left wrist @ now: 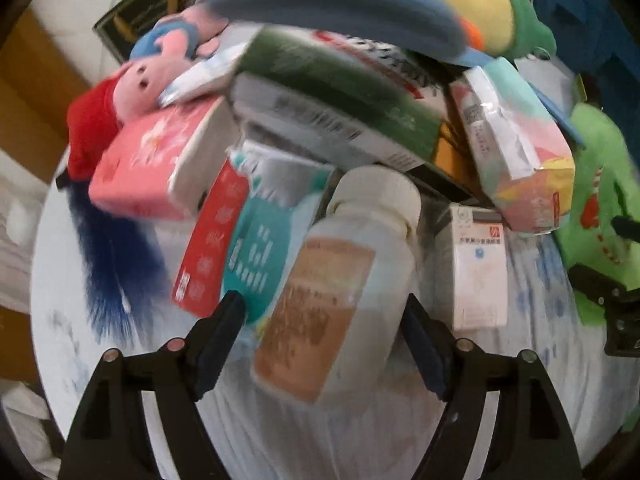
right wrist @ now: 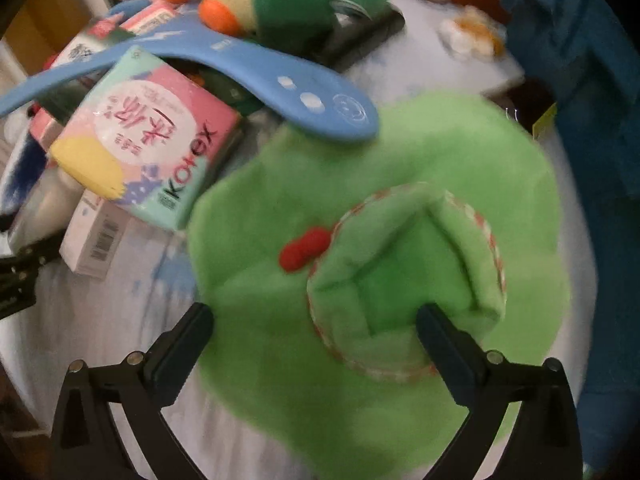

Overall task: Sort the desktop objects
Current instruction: 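Grasp the white pill bottle with the left tool while the right tool grasps the green plush hat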

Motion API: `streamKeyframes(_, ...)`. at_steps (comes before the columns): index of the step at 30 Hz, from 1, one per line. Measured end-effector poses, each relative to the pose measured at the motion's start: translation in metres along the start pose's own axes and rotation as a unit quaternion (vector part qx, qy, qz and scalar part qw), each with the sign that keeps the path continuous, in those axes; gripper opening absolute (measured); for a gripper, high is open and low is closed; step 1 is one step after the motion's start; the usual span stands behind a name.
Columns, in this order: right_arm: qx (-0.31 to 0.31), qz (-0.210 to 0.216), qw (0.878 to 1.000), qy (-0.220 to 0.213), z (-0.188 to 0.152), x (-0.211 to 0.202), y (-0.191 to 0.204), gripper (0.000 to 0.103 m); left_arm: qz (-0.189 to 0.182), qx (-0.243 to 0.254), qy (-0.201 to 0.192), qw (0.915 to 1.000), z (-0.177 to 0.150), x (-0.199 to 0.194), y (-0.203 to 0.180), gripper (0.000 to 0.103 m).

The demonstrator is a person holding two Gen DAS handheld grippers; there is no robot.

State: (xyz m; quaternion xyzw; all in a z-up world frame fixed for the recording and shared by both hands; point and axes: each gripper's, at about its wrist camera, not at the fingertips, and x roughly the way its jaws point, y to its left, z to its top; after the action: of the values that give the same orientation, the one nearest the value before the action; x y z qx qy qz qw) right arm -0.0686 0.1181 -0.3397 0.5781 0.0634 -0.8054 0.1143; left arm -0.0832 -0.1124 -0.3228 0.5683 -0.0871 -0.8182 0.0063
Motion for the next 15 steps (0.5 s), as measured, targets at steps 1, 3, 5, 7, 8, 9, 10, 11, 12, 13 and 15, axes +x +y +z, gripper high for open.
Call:
streamKeyframes(1,0.007,0.0,1.0,-0.004,0.001,0.0,-0.001,0.103,-0.018,-0.004,-0.002,0.9998,0.004,-0.003,0.001,0.078)
streamKeyframes(3,0.023,0.004,1.0,-0.008,0.002,-0.001,-0.004,0.103,-0.044,-0.013,-0.004,0.999,0.013,-0.007,0.003,0.078)
streamKeyframes(5,0.018,-0.006,1.0,-0.018,0.003,0.0,-0.004,0.103,-0.035,-0.009,-0.005,0.9994,0.02,-0.004,0.003,0.078)
streamKeyframes(7,0.016,-0.01,1.0,-0.025,0.004,0.0,-0.004,0.103,-0.03,-0.007,-0.009,0.9995,0.024,-0.004,0.005,0.076)
streamKeyframes(8,0.015,-0.011,1.0,-0.023,0.004,0.0,-0.003,0.103,-0.025,-0.005,-0.011,0.9996,0.025,-0.005,0.006,0.071)
streamKeyframes(9,0.013,-0.013,1.0,-0.02,0.005,0.001,-0.002,0.103,-0.018,0.0,-0.012,0.9998,0.024,-0.006,0.007,0.068)
streamKeyframes(10,0.013,-0.013,1.0,-0.018,0.006,0.001,-0.002,0.103,-0.012,0.008,-0.014,0.9998,0.023,-0.009,0.007,0.058)
streamKeyframes(11,0.013,-0.014,1.0,-0.016,0.006,0.001,-0.001,0.102,-0.017,0.012,-0.013,0.9997,0.022,-0.011,0.007,0.056)
streamKeyframes(12,0.017,-0.016,1.0,-0.016,0.005,0.0,0.0,0.098,-0.038,0.005,-0.005,0.9993,0.02,-0.012,0.011,0.055)
streamKeyframes(13,0.021,-0.018,1.0,-0.016,0.005,-0.002,0.001,0.094,-0.047,0.0,-0.002,0.9989,0.019,-0.014,0.014,0.055)
streamKeyframes(15,0.023,-0.019,0.999,-0.024,0.003,-0.011,0.005,0.045,-0.053,-0.003,-0.006,0.9986,0.016,-0.016,0.02,0.055)
